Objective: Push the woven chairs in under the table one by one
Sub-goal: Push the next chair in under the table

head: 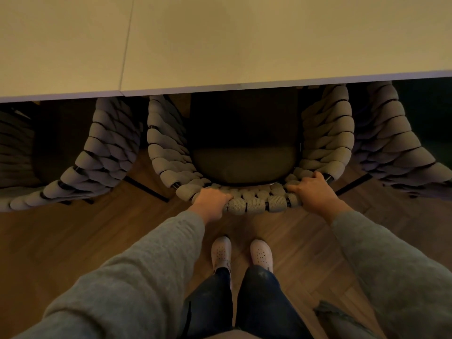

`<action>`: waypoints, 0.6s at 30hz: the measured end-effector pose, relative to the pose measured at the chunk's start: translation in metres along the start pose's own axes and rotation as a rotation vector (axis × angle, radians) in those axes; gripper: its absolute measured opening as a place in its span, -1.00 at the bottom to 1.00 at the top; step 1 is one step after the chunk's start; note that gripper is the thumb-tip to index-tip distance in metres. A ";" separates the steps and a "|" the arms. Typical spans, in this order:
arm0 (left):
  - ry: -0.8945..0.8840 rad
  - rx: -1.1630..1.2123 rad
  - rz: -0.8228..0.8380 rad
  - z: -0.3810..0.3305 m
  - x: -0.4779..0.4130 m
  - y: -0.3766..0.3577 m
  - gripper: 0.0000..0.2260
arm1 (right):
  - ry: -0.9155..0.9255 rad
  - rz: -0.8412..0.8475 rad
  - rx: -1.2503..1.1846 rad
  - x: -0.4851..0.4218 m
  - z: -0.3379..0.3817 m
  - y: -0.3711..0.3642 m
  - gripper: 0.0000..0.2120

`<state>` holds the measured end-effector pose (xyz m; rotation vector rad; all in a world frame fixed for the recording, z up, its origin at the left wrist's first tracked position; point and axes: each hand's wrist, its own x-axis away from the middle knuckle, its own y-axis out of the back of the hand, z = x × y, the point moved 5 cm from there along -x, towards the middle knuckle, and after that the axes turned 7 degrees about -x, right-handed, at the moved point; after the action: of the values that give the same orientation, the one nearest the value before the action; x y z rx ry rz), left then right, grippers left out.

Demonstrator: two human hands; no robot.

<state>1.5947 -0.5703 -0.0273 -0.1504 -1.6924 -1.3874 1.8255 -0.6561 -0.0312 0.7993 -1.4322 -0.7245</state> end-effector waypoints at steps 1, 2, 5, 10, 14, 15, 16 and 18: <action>-0.003 -0.005 -0.006 -0.002 -0.001 0.002 -0.59 | 0.001 0.005 0.001 0.000 -0.002 -0.001 -0.62; -0.005 -0.005 -0.008 -0.004 -0.002 0.002 -0.58 | 0.002 0.014 0.005 0.000 -0.004 -0.003 -0.63; -0.005 0.005 -0.001 -0.005 -0.004 0.003 -0.57 | 0.020 0.026 0.009 -0.002 -0.006 -0.004 -0.68; -0.007 0.007 0.006 -0.003 -0.007 0.005 -0.57 | 0.050 0.033 -0.004 -0.006 -0.009 0.003 -0.68; 0.013 0.030 0.018 -0.005 -0.008 0.005 -0.58 | 0.064 0.042 -0.002 -0.004 -0.008 0.003 -0.64; 0.020 0.035 0.025 -0.004 -0.008 0.004 -0.58 | 0.066 0.045 0.001 -0.004 -0.008 0.002 -0.64; 0.028 0.036 0.032 -0.004 -0.009 0.003 -0.58 | 0.065 0.047 0.002 -0.006 -0.008 0.000 -0.63; 0.036 0.032 0.042 -0.003 -0.009 0.003 -0.57 | 0.058 0.048 -0.013 -0.007 -0.008 -0.001 -0.61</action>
<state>1.6034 -0.5683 -0.0320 -0.1416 -1.6718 -1.3244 1.8336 -0.6505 -0.0355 0.7678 -1.3887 -0.6687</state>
